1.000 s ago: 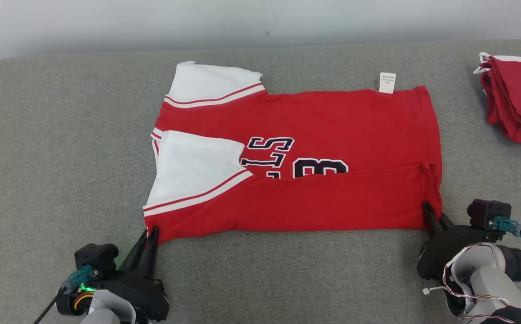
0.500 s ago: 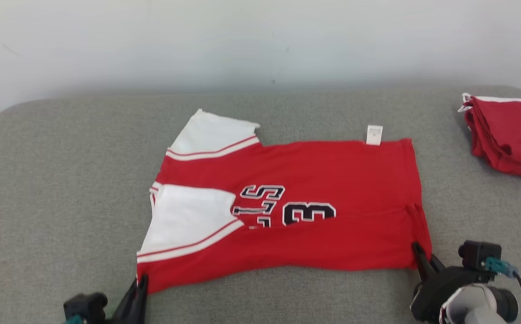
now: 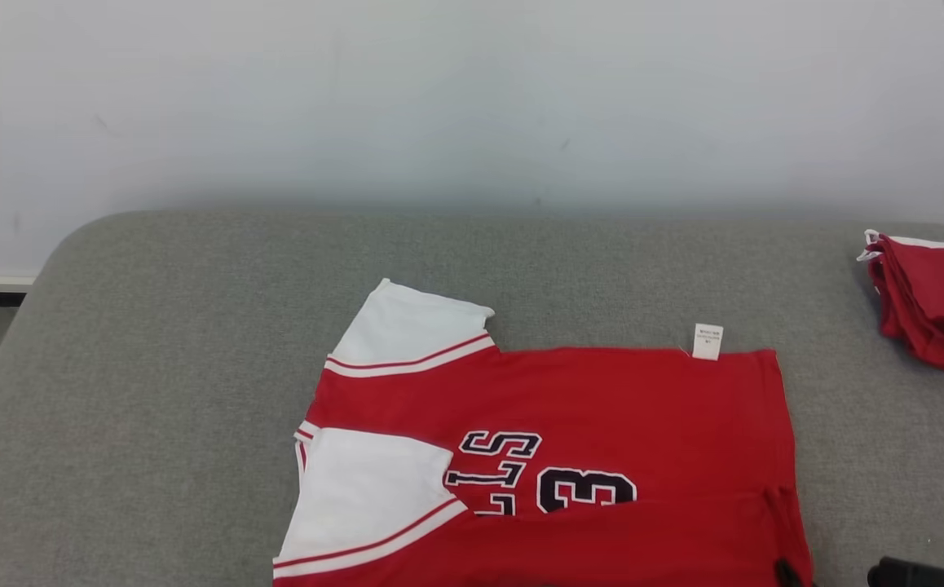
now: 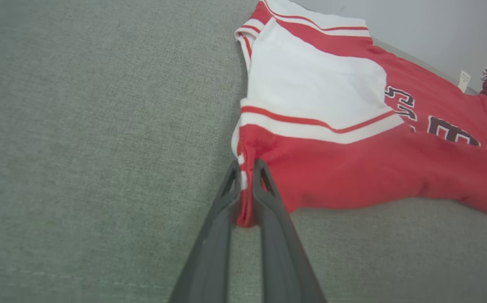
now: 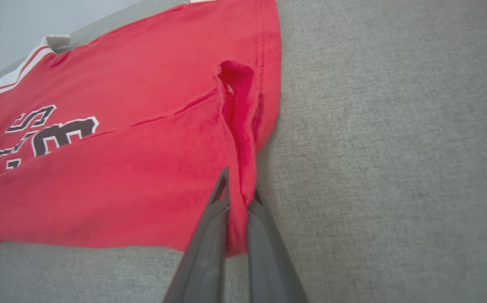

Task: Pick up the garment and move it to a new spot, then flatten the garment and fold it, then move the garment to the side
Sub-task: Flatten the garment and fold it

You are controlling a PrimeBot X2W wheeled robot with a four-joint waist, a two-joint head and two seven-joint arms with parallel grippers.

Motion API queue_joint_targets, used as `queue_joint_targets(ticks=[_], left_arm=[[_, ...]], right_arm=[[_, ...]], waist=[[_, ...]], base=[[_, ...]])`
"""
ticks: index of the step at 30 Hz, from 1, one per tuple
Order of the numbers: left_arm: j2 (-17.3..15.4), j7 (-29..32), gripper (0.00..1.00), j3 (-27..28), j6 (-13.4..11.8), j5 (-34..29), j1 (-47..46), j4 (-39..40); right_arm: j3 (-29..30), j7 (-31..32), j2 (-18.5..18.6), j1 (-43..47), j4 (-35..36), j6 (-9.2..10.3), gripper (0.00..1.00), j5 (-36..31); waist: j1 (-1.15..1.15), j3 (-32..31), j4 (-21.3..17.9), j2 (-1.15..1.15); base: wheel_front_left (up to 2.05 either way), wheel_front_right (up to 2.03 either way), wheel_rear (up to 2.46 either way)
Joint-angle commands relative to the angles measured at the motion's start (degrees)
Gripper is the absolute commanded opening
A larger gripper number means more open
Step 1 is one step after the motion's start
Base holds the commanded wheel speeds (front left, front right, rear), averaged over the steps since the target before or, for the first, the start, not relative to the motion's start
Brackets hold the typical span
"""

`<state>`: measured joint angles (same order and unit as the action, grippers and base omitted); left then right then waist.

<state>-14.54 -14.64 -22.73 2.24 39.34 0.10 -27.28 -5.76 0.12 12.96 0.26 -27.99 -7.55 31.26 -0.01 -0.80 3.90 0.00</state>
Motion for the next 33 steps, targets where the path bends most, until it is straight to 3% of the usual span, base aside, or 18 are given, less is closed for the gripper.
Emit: queue_joint_targets(ticks=[1, 2, 3, 4, 5, 13, 24, 33], left_arm=[[0.1, 0.2, 0.0, -0.1, -0.3, -0.1, 1.0, 0.2], [0.0, 0.3, 0.0, -0.4, -0.5, -0.4, 1.2, 0.2], [-0.2, 0.2, 0.39, -0.5, -0.8, -0.9, 1.1, 0.4], [-0.2, 0.1, 1.0, -0.5, -0.9, -1.2, 1.1, 0.5], [0.0, 0.0, 1.0, -0.4, -1.1, -1.2, 1.1, 0.6], [-0.3, -0.6, 1.0, 5.0, -2.5, -4.0, 0.0, 6.3], [-0.5, -0.5, 1.0, 15.3, -4.0, -14.3, 1.3, 18.9], [0.0, -0.6, 1.0, 16.0, -3.2, -19.7, 1.9, 22.0]], right_arm=[[0.5, 0.5, -0.6, 1.3, 0.6, 0.12, 0.0, -0.2], [1.1, 1.0, -0.9, 2.1, 1.2, 0.12, 0.0, -0.7], [1.6, 1.2, -1.1, 2.7, 1.8, 0.12, 0.37, -1.5], [2.0, 1.4, -1.5, 3.2, 2.4, 0.12, 0.74, -2.0], [2.5, 1.6, -2.0, 3.6, 3.0, 0.12, 1.0, -2.5], [5.4, -1.4, -3.9, 3.1, 10.6, 0.12, 1.0, -7.5], [3.9, -9.3, -5.2, 0.6, 18.4, 0.12, 1.0, -12.3], [3.4, -14.2, -6.8, 1.6, 20.2, 0.12, 1.0, -14.4]], waist=[[0.01, -0.7, 0.5, 0.0], [0.01, -0.8, 0.6, 0.0], [0.01, -0.9, 0.7, 0.0], [0.01, -1.0, 0.7, 0.0], [0.01, -1.1, 0.7, 0.0], [0.01, -1.6, -0.5, 0.0], [0.01, -1.5, -2.1, 0.0], [0.01, -1.0, -3.1, 0.0]], base=[[0.0, 0.0, 0.0], [0.0, 0.0, 0.0], [0.0, 0.0, 0.0], [0.0, 0.0, 0.0], [0.0, 0.0, 0.0], [0.0, 0.0, 0.0], [0.0, 0.0, 0.0], [0.0, 0.0, 0.0]])
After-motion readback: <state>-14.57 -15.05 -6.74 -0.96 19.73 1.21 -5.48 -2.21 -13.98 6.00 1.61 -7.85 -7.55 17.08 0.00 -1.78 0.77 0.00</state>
